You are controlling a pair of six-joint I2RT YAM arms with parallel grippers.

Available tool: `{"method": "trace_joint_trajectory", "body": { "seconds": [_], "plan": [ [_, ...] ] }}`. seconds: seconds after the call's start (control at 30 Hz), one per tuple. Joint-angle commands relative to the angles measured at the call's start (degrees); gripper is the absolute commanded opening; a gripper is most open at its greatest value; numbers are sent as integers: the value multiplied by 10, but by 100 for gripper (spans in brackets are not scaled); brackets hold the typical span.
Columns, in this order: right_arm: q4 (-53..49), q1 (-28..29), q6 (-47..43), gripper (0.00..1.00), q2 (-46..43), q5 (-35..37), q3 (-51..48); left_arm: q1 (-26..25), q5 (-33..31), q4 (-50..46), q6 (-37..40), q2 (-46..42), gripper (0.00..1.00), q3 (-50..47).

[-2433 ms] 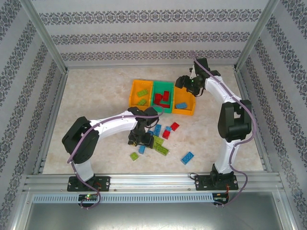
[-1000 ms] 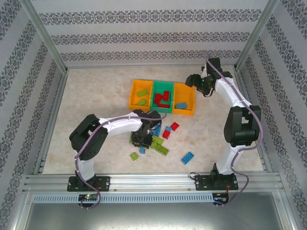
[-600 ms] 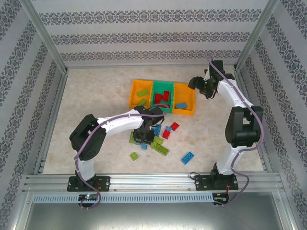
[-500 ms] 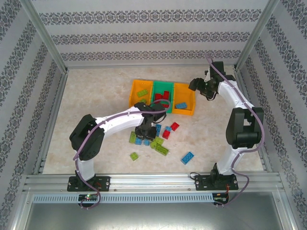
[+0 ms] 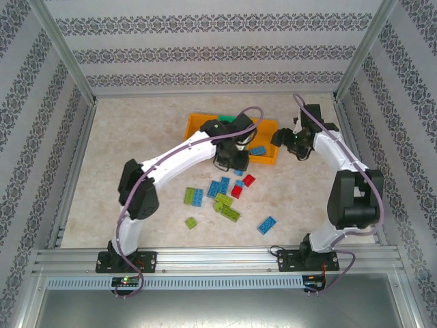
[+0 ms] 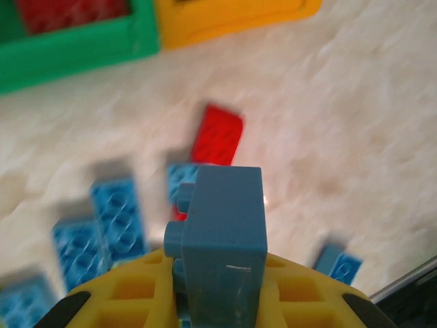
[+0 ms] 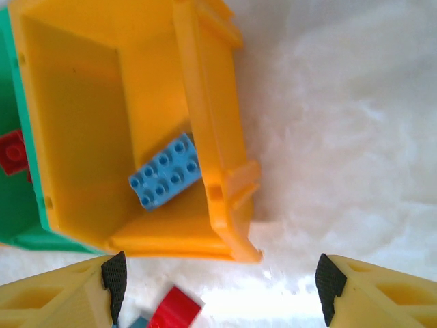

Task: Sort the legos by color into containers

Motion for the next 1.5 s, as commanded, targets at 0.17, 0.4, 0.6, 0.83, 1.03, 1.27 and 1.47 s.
{"method": "trace_joint_trajectory", "body": {
  "seconds": [0.17, 0.4, 0.6, 0.83, 1.03, 1.27, 1.47],
  "plan": [
    [-77, -5, 111, 75, -122, 42, -126, 55, 110, 35, 23, 160, 23, 219],
    [-97, 38, 244, 73, -230, 39, -224, 89, 137, 100, 5, 190, 25, 226],
    [-134, 122, 320, 73, -275, 54, -263, 99, 157, 151, -4, 201, 26, 231],
    [-133, 206, 408, 72, -293, 78, -297, 101, 178, 166, -27, 233, 36, 250],
    [-170, 259, 443, 73, -289, 91, -297, 103, 174, 186, -45, 242, 45, 250],
    [-155, 295, 500, 73, -285, 82, -319, 103, 182, 185, -42, 226, 63, 245],
    [-124, 315, 529, 74, -260, 75, -336, 103, 151, 164, 2, 179, 90, 230]
  ]
}}
